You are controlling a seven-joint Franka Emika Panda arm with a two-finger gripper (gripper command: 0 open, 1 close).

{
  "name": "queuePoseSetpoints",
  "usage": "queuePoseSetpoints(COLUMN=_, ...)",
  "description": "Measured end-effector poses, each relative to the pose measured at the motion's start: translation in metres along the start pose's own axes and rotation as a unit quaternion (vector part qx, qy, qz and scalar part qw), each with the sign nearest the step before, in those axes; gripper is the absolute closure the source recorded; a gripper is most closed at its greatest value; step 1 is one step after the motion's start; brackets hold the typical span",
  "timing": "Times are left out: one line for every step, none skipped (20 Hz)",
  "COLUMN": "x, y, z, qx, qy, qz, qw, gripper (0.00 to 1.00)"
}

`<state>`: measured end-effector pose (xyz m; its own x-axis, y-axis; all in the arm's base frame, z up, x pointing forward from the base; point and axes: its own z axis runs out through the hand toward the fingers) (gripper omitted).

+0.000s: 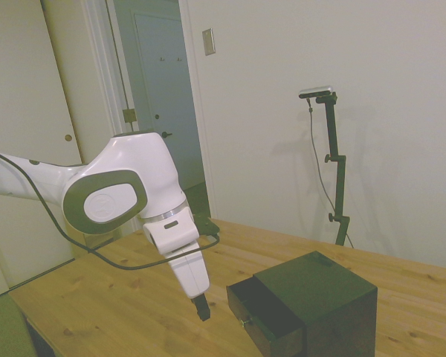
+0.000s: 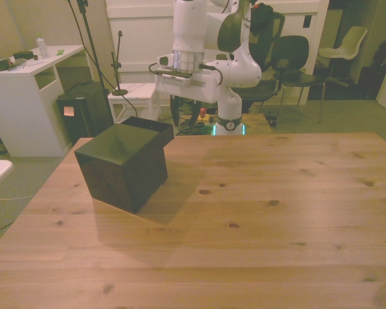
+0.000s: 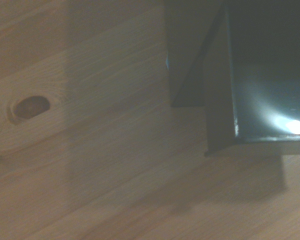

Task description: Close the top drawer

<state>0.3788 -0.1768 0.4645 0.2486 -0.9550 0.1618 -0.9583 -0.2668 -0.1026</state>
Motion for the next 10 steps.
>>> queuePoseSetpoints(x=0.001, y=0.001, z=0.0, qx=0.001, qy=0.001, qz=0.001, qw=1.0, gripper=1.0)
queuePoseSetpoints(x=0.004, y=0.002, z=0.0, qx=0.001, qy=0.003, qz=0.003, qw=1.0, gripper=1.0)
queuePoseSetpoints(x=0.006, y=0.003, z=0.0, qx=0.002, qy=0.003, qz=0.005, qw=1.0, gripper=1.0)
queuePoseSetpoints(x=0.008, y=0.003, z=0.0, qx=0.002, qy=0.004, qz=0.006, qw=1.0, gripper=1.0)
queuePoseSetpoints(x=0.011, y=0.002, z=-0.001, qx=0.004, qy=0.006, qz=0.008, qw=0.9999, gripper=1.0)
queuePoseSetpoints(x=0.014, y=-0.001, z=-0.002, qx=0.005, qy=0.007, qz=0.009, qw=0.9999, gripper=1.0)
queuePoseSetpoints(x=0.018, y=-0.003, z=-0.002, qx=0.006, qy=0.009, qz=0.01, qw=0.9999, gripper=1.0)
queuePoseSetpoints(x=0.022, y=-0.005, z=-0.001, qx=0.005, qy=0.01, qz=0.012, qw=0.9999, gripper=1.0)
queuePoseSetpoints(x=0.026, y=-0.008, z=0.0, qx=0.005, qy=0.01, qz=0.014, qw=0.9998, gripper=1.0)
queuePoseSetpoints(x=0.031, y=-0.01, z=0.0, qx=0.004, qy=0.011, qz=0.015, qw=0.9998, gripper=1.0)
